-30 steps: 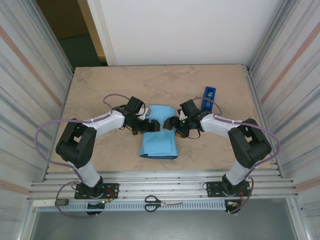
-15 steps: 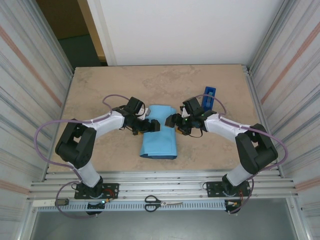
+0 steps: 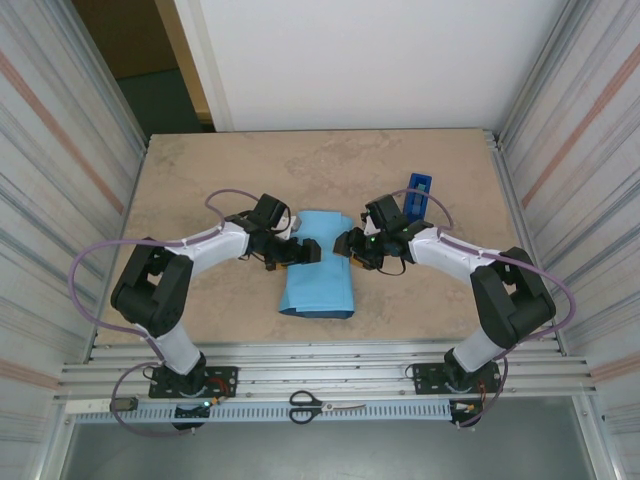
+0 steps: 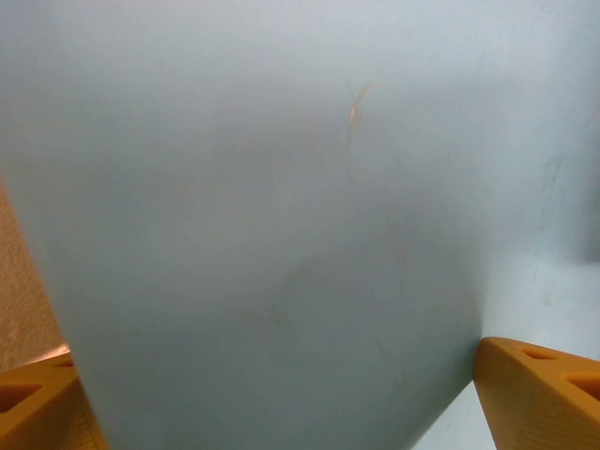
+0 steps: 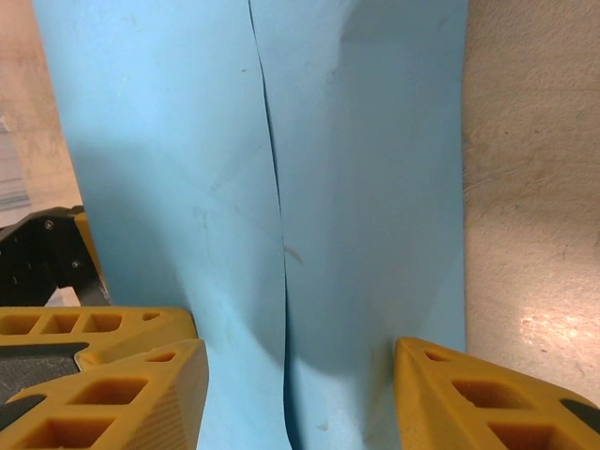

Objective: Wrap the gift box in paper

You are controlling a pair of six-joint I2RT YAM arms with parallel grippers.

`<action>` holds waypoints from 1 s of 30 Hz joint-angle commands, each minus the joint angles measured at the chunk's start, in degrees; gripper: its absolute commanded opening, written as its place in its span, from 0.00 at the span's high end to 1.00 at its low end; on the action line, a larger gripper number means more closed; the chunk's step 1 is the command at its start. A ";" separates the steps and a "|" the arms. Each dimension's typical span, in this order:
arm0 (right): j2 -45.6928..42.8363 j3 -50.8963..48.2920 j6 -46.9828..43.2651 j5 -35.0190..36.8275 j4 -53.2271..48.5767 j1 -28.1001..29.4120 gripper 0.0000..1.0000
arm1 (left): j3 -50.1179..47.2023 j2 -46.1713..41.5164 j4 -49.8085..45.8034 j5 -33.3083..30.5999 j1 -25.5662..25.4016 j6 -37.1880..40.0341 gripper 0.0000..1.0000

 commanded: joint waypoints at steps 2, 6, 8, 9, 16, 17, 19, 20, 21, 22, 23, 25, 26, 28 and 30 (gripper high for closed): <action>0.03 0.29 0.74 -0.73 1.34 1.01 0.48 | -1.42 0.92 -1.40 0.52 -1.29 -0.41 0.06; 0.11 0.93 0.30 0.49 0.13 1.51 0.49 | -1.81 0.36 -0.25 0.85 -1.32 -0.28 0.05; 0.19 0.99 0.30 0.21 0.29 1.53 0.51 | -1.64 0.44 -0.05 1.05 -1.38 -0.21 0.05; 0.35 1.07 0.24 0.06 0.20 1.60 0.50 | -1.47 0.56 -0.31 0.69 -1.38 -0.14 0.05; -2.00 1.46 -1.31 -0.14 -0.98 -0.06 0.40 | -3.33 2.44 -2.96 -4.42 -1.38 0.94 0.08; -2.39 1.63 -1.66 -0.44 -1.52 -0.59 0.38 | -3.77 2.63 -2.83 -4.86 -1.38 0.87 0.08; -3.03 2.05 -2.39 -0.56 -2.79 -1.53 0.33 | -4.35 3.07 -2.57 -5.17 -1.37 0.55 0.09; -3.30 2.22 -2.66 -0.47 -3.51 -2.07 0.31 | -4.49 3.27 -2.32 -5.12 -1.36 0.33 0.09; -3.52 2.35 -2.98 -0.27 -4.23 -2.50 0.29 | -4.54 3.42 -2.11 -5.04 -1.36 0.18 0.09; -3.86 2.43 -3.31 0.03 -4.97 -2.97 0.28 | -4.54 3.56 -2.05 -5.01 -1.38 0.07 0.09; -4.10 2.36 -3.76 0.23 -5.52 -3.48 0.27 | -4.47 3.63 -2.03 -4.99 -1.38 -0.01 0.09; -5.03 2.31 -4.78 0.70 -6.64 -4.68 0.27 | -4.45 3.57 -2.16 -5.06 -1.38 0.02 0.09; -5.68 2.36 -5.61 1.16 -7.28 -5.52 0.27 | -4.45 3.47 -2.21 -5.26 -1.38 0.08 0.09; -7.20 2.44 -7.08 1.75 -8.69 -8.13 0.28 | -4.36 3.44 -2.40 -5.23 -1.38 0.37 0.10; -8.56 2.53 -8.64 1.14 -9.28 -11.77 0.33 | -4.40 3.36 -2.52 -5.26 -1.38 0.56 0.10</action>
